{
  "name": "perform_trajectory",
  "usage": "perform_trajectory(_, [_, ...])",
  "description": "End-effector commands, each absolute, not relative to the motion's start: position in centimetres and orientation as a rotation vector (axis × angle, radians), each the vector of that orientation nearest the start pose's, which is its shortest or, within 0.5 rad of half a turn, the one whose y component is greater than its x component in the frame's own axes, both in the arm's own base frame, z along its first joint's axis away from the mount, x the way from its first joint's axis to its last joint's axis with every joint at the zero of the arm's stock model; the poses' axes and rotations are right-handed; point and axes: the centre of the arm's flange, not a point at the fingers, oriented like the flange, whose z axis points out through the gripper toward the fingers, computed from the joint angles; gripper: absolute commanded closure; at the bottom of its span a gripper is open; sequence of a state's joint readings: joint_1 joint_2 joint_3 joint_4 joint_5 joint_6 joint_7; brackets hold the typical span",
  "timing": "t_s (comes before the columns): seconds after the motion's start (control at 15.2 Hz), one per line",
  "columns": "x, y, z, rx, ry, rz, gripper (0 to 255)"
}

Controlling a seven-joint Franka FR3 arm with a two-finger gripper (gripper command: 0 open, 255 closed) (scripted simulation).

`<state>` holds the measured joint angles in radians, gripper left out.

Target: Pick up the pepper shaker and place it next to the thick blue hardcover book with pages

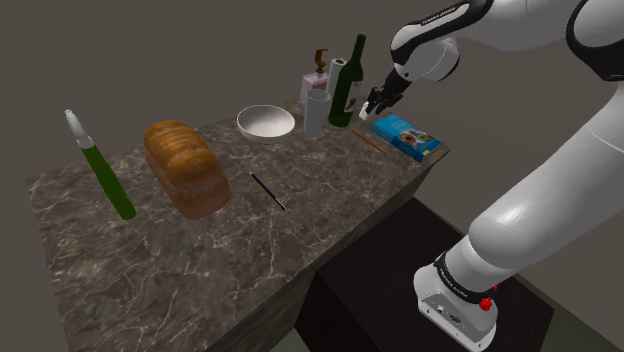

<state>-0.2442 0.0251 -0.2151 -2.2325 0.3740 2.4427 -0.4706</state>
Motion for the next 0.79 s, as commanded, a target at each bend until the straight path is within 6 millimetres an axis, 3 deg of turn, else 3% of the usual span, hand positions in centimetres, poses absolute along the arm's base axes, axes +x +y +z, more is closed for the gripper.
perform_trajectory(0.0, [49.0,-24.1,36.9,-2.939,0.374,-0.421,255])
perform_trajectory(0.4, [49.0,-24.1,33.7,-2.939,0.374,-0.421,255])
perform_trajectory(0.73, [49.0,-24.1,33.5,-2.939,0.374,-0.421,255])
